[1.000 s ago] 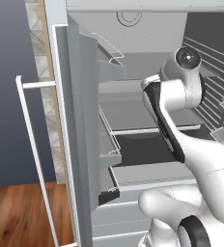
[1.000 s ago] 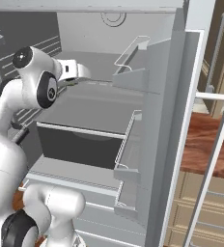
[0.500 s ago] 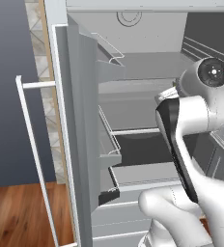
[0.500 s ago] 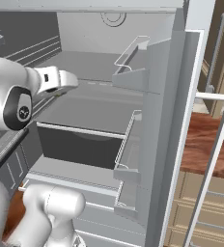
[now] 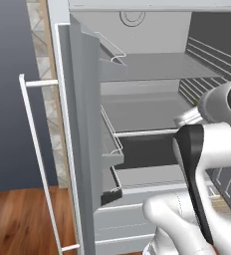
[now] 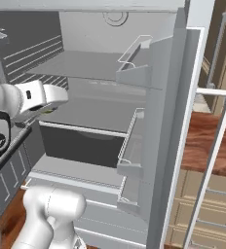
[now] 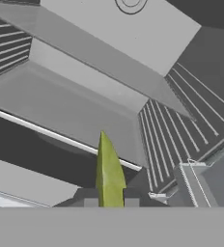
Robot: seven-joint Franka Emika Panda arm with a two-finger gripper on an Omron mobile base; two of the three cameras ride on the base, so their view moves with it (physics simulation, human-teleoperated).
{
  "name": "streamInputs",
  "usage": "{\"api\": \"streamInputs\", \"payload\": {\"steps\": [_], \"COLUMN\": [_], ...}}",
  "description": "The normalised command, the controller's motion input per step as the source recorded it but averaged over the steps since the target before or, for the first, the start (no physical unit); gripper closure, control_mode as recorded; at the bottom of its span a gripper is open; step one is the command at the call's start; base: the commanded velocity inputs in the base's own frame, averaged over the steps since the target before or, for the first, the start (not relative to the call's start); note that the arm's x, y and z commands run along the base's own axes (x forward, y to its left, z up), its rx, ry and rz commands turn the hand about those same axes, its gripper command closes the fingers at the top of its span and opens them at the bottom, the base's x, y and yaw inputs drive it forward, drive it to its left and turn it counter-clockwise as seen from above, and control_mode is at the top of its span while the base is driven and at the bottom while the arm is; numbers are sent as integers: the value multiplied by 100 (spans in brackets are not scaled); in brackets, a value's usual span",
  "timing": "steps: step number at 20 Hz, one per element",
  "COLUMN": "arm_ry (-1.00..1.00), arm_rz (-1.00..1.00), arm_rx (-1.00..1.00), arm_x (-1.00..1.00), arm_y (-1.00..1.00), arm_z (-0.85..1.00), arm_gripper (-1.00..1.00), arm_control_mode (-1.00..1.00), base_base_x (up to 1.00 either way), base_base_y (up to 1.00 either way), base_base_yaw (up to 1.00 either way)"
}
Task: There is a bowl on the dining counter. Grab a lemon wedge from the fridge and place it in the bowl. Then get the liquor bottle and glass cup from the cabinet and place them next to the bowl.
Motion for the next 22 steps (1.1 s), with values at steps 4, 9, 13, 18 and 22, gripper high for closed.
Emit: {"api": "streamInputs", "payload": {"steps": [4,9,13,18,22], "arm_ry": [0,0,0,0,0], "arm_rz": [0,0,0,0,0], "arm_rx": [0,0,0,0,0], "arm_x": [0,0,0,0,0], "arm_y": [0,0,0,0,0], "arm_z": [0,0,0,0,0], "arm_gripper": [100,100,100,100,100], "arm_control_mode": [100,100,100,100,100], "base_base_x": [-88,-85,-59,-24,-13], "base_base_y": [0,-1,-10,-25,-43], "base_base_yaw": [0,-2,-21,-44,-56]}}
